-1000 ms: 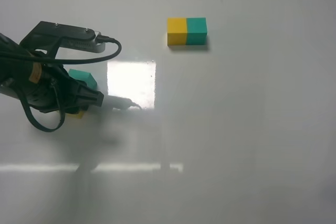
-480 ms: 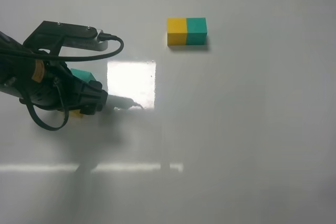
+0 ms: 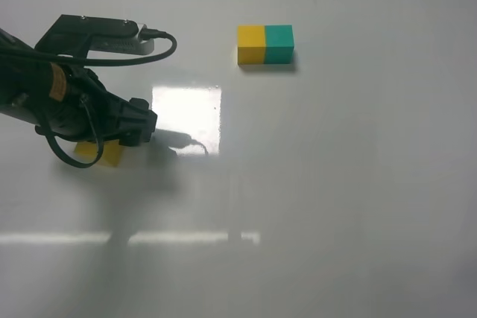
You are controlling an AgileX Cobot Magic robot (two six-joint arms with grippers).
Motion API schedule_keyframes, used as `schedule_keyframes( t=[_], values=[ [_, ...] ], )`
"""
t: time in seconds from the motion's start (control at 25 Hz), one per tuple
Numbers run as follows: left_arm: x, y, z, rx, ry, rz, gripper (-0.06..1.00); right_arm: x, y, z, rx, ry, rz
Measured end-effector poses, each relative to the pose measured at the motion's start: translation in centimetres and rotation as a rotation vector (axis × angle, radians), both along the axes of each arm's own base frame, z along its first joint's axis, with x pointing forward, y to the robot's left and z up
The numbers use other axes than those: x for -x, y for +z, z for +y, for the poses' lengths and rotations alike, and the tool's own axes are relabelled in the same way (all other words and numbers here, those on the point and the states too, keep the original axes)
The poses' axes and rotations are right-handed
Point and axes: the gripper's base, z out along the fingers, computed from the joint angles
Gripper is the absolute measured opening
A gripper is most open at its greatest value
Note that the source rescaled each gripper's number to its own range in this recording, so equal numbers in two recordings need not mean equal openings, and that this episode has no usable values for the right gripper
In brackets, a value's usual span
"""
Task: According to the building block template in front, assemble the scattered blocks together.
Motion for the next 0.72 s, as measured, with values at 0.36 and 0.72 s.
schedule_keyframes(
  t=[0.36, 0.72],
  values=[
    [-0.26, -0.03, -0.29, -0.001, -0.018, -0.007, 0.57, 0.0, 0.0, 0.0, 0.0, 0.0, 0.0],
    [-0.31, -0.08, -0.21, -0.006, -0.016, -0.004, 0.01, 0.0, 0.0, 0.0, 0.0, 0.0, 0.0]
  ],
)
